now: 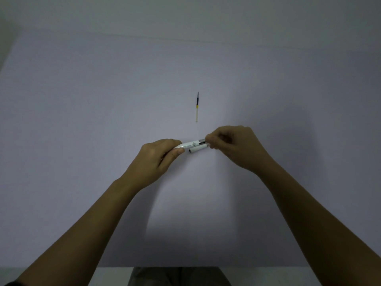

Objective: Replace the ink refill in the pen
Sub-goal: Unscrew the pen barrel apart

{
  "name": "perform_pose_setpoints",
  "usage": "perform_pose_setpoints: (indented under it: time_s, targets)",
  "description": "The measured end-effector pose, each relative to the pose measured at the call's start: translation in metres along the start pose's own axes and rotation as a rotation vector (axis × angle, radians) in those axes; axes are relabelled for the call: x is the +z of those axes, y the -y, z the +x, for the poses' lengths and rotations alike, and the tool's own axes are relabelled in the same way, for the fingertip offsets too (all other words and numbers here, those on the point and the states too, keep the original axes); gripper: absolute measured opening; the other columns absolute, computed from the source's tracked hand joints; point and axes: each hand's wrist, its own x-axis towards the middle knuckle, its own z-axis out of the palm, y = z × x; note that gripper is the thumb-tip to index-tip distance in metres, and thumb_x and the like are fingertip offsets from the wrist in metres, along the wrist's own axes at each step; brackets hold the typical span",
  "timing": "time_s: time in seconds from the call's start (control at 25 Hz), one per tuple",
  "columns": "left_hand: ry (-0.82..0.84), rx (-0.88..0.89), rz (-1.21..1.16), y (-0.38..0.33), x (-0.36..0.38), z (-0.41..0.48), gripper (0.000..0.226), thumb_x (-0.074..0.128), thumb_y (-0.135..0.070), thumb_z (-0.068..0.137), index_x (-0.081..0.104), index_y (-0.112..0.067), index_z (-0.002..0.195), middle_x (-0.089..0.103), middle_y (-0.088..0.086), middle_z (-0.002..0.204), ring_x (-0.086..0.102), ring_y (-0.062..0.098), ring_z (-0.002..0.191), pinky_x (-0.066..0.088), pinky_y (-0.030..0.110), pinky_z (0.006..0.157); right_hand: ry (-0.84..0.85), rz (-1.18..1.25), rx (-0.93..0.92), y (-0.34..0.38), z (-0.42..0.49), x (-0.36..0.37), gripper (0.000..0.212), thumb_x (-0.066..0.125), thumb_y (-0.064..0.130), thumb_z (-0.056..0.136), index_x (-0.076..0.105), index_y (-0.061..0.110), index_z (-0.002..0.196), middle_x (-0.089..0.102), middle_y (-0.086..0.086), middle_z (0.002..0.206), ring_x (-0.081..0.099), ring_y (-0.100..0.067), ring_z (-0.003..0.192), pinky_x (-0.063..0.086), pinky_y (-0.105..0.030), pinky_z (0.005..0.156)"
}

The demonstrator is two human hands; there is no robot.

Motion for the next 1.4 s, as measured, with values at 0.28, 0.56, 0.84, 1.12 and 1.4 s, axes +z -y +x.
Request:
perform_pose_setpoints:
  time_s: [0.28,0.56,0.84,1.12,1.4]
  targets:
    - [-0.043,-0.02,-0.028,0.005,0.001,0.001,0.019,0.05,-0.021,0.091,0.065,-0.011,0.098,0.044,-0.023,0.064,0.048,-0.006,0.06,0.032,0.003,0.054,-0.072,0.268,0.06,0.003,-0.002,0.005,0.016,0.074,0.026,0.075,0.068,0.027,0.09,0.068,0.012,0.076,0.062,0.003,0.066,0.047,-0.006,0.064]
    - [-0.022,-0.043,-0.056,0.008,0.006,-0.002,0.02,0.048,-0.023,0.093,0.064,-0.012,0.098,0.044,-0.019,0.059,0.048,-0.004,0.057,0.032,0.005,0.053,-0.039,0.438,0.086,0.005,0.0,0.003,0.019,0.073,0.01,0.076,0.065,0.027,0.082,0.069,0.005,0.082,0.066,-0.006,0.074,0.054,-0.021,0.072]
    - [0.005,-0.06,-0.051,0.011,0.004,-0.006,0.021,0.044,-0.025,0.096,0.061,-0.015,0.102,0.051,-0.02,0.066,0.051,-0.01,0.062,0.035,0.001,0.056,-0.129,0.388,0.127,0.008,-0.002,0.015,0.016,0.069,0.013,0.081,0.067,0.029,0.078,0.067,0.006,0.071,0.06,-0.002,0.064,0.047,-0.013,0.063]
    - [0.028,-0.082,-0.073,0.008,0.006,-0.009,0.019,0.045,-0.04,0.092,0.052,-0.027,0.104,0.047,-0.021,0.072,0.048,-0.008,0.068,0.035,0.003,0.059,-0.134,0.379,0.056,0.011,-0.001,0.015,0.015,0.067,0.011,0.083,0.067,0.025,0.089,0.067,0.01,0.075,0.062,0.001,0.068,0.047,-0.01,0.065]
    - [-0.073,0.0,0.031,0.006,0.009,-0.01,0.015,0.058,-0.021,0.089,0.063,-0.012,0.1,0.053,-0.01,0.073,0.047,0.007,0.061,0.036,0.006,0.06,-0.182,0.605,0.137,0.009,-0.006,0.022,0.034,0.069,0.012,0.081,0.055,0.03,0.107,0.074,0.014,0.077,0.069,-0.007,0.08,0.053,-0.017,0.073]
